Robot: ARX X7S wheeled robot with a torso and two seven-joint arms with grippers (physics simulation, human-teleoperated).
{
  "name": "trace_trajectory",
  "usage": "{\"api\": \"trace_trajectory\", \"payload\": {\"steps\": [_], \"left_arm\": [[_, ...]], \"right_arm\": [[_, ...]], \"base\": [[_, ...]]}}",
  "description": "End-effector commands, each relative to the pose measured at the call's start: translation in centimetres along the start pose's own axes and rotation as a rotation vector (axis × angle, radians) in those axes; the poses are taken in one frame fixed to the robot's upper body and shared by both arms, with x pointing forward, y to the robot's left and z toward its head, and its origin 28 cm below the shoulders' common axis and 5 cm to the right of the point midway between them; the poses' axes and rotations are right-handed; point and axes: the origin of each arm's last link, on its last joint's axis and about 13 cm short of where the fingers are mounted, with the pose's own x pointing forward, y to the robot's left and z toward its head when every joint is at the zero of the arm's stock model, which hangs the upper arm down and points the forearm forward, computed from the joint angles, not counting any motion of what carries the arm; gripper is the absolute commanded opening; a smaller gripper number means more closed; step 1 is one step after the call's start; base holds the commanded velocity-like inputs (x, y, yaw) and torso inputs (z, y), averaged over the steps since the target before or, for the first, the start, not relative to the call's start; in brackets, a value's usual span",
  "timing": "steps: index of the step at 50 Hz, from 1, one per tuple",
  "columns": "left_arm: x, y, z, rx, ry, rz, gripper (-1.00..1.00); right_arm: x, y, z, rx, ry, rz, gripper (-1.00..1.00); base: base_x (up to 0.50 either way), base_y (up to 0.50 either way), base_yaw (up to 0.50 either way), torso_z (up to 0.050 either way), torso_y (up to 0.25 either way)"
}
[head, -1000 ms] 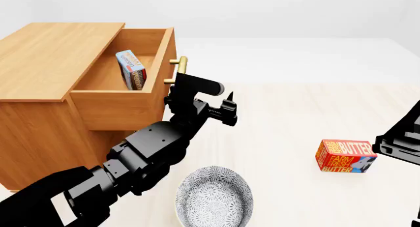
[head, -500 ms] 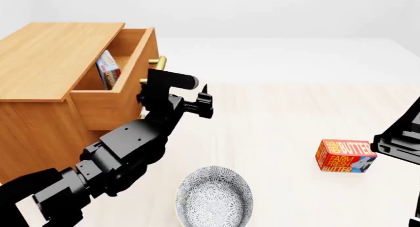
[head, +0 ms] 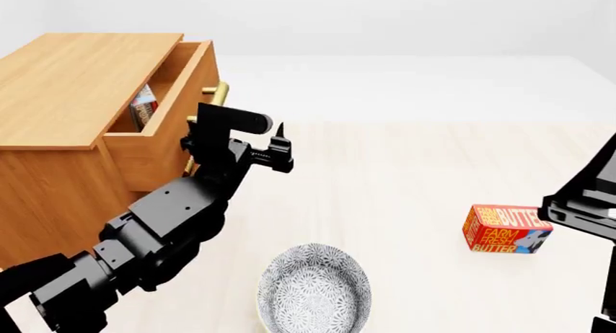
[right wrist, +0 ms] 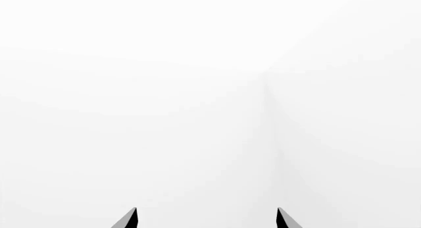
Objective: Put the chocolate pudding in the top drawer of the cabinet and close it.
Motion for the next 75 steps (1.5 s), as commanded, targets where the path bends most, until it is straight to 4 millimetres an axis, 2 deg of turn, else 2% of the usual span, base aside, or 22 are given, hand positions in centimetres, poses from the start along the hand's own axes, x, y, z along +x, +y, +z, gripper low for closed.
{"api": "trace_trajectory", "payload": {"steps": [1, 19, 31, 45, 52, 61, 75], "left_arm": [[-0.2, 2.7, 0.8, 0.008, -0.007, 0.116, 1.00], [-2.1, 4.3, 1.5, 0.044, -0.030, 0.171, 1.00], [-2.9, 5.2, 1.1, 0.068, -0.015, 0.206, 1.00], [-3.8, 5.5, 1.3, 0.071, -0.023, 0.214, 1.00], [-5.0, 4.4, 2.2, 0.049, -0.064, 0.124, 1.00], [-8.3, 2.4, 4.0, -0.026, -0.124, -0.121, 1.00], [-12.2, 1.4, 5.9, -0.135, -0.203, -0.365, 1.00]], "right_arm": [[0.0, 0.1, -0.1, 0.001, 0.000, -0.002, 1.00], [-0.1, 0.1, -0.1, 0.004, 0.003, -0.001, 1.00], [-0.2, -0.1, 0.0, 0.005, 0.003, -0.002, 1.00], [-0.1, 0.0, 0.0, 0.003, 0.003, -0.001, 1.00], [0.0, 0.1, -0.2, 0.003, 0.003, -0.001, 1.00], [-0.1, 0.0, -0.2, 0.004, 0.005, -0.002, 1.00], [0.1, 0.4, -0.5, 0.008, 0.006, 0.003, 1.00]], "base": [[0.01, 0.00, 0.00, 0.000, 0.000], [0.00, 0.00, 0.00, 0.000, 0.000], [0.00, 0.00, 0.00, 0.000, 0.000], [0.00, 0.00, 0.00, 0.000, 0.000], [0.00, 0.00, 0.00, 0.000, 0.001], [0.00, 0.00, 0.00, 0.000, 0.000], [0.00, 0.00, 0.00, 0.000, 0.000]]}}
